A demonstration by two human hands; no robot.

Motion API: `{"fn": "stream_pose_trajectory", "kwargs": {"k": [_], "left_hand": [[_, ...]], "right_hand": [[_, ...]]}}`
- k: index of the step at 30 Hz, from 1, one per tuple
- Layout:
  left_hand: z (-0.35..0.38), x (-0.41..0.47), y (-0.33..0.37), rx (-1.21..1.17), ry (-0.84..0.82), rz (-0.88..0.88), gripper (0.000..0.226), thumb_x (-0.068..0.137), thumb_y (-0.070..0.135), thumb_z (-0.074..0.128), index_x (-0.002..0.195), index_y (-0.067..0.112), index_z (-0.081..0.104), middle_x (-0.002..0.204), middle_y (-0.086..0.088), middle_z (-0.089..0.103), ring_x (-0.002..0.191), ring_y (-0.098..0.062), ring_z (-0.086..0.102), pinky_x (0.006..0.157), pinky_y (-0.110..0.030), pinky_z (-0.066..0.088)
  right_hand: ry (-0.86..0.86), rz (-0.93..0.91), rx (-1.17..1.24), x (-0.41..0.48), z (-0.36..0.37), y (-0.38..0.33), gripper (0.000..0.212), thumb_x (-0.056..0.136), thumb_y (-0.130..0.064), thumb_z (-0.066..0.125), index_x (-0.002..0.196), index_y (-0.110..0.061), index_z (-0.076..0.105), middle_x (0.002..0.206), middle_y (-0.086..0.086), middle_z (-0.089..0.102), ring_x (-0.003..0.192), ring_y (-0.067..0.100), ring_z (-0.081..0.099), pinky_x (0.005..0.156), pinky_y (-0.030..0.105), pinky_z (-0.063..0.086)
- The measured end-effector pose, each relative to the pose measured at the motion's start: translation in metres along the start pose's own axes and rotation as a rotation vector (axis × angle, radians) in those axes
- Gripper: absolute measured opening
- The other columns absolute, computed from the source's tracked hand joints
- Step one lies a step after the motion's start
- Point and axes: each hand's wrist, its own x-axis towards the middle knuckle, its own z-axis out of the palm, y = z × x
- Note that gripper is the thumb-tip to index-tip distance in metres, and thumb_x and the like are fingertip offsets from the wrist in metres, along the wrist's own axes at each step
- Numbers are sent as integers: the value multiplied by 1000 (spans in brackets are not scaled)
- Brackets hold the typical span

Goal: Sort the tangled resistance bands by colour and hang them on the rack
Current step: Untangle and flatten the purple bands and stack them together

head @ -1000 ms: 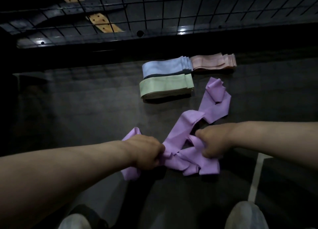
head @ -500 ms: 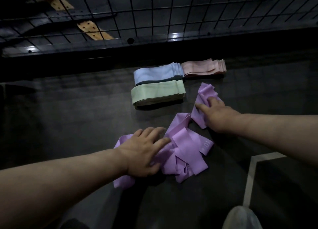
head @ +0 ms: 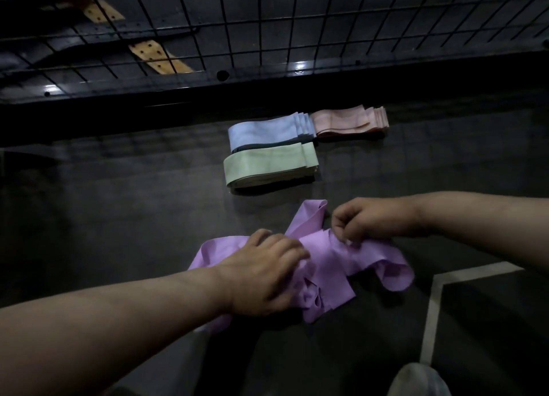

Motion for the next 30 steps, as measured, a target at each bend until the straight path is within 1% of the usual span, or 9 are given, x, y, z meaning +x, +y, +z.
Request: {"fn": "stream_pose_trajectory", "kwargs": {"k": [4, 8, 12, 16, 19, 21, 24, 26, 30], "left_hand": [[-28, 11, 19, -784, 119, -343, 95, 78, 41, 78, 153, 29, 21, 153, 10, 39, 140, -5, 39, 116, -35, 36], [-59, 4, 29, -1265, 157, -513, 55, 76, 20, 81, 127, 14, 59, 124, -6, 70, 122, -21, 63, 106, -46, 49], [-79, -28, 34, -1153, 293, -611, 31, 78, 7, 79, 106, 13, 68, 102, -13, 73, 95, -20, 67, 91, -45, 56], [-129, -72, 58, -1078, 242, -571, 28, 71, 4, 78, 93, 13, 65, 80, 0, 68, 75, -11, 62, 67, -24, 53], [-186, -103, 97, -963, 36, -494, 30, 79, 18, 83, 99, 6, 63, 82, -2, 67, 73, -11, 61, 61, -22, 50], [-223, -120, 132, -928, 22, -511, 31, 85, 26, 79, 97, 2, 62, 74, 1, 65, 62, -7, 58, 52, -19, 45], [-270, -150, 189, -774, 7, -491, 13, 94, 19, 68, 87, 10, 62, 67, 8, 61, 59, -4, 53, 52, -19, 42], [-295, -174, 224, -650, 10, -488, 16, 94, 25, 70, 84, 13, 63, 70, 5, 59, 64, -9, 51, 57, -24, 42], [-327, -221, 280, -567, 139, -485, 23, 87, 35, 74, 88, 13, 68, 72, 5, 65, 66, -8, 58, 59, -22, 47]], "right_hand": [[-320, -114, 322, -20, 4, -41, 39, 73, 7, 53, 107, -10, 61, 101, 11, 66, 82, 24, 62, 62, 28, 49], [-349, -254, 433, -29, 21, -66, 46, 73, 12, 57, 117, -3, 59, 109, 15, 67, 91, 23, 68, 76, 30, 57], [-23, -247, 28, -44, 36, -84, 58, 70, -8, 89, 118, -20, 59, 108, 6, 62, 87, 17, 63, 75, 33, 53], [261, -260, -362, -87, 69, -100, 56, 73, -19, 87, 118, -28, 55, 109, -5, 59, 85, 6, 58, 67, 19, 50], [254, -241, -509, -144, 94, -119, 31, 76, -21, 85, 97, -28, 63, 88, -10, 63, 79, 9, 61, 62, 22, 52], [282, -269, -577, -187, 111, -135, 30, 74, -26, 86, 87, -30, 59, 80, -13, 57, 74, 6, 56, 54, 16, 43], [341, -290, -671, -248, 134, -147, 32, 73, -34, 86, 77, -28, 55, 76, -12, 54, 78, 13, 58, 58, 26, 47], [341, -290, -622, -291, 148, -146, 25, 74, -27, 85, 79, -22, 61, 73, -8, 61, 71, 11, 60, 60, 29, 50], [281, -276, -471, -372, 176, -136, 20, 83, -25, 81, 97, -21, 66, 78, -9, 71, 65, -2, 63, 57, 13, 46]]}}
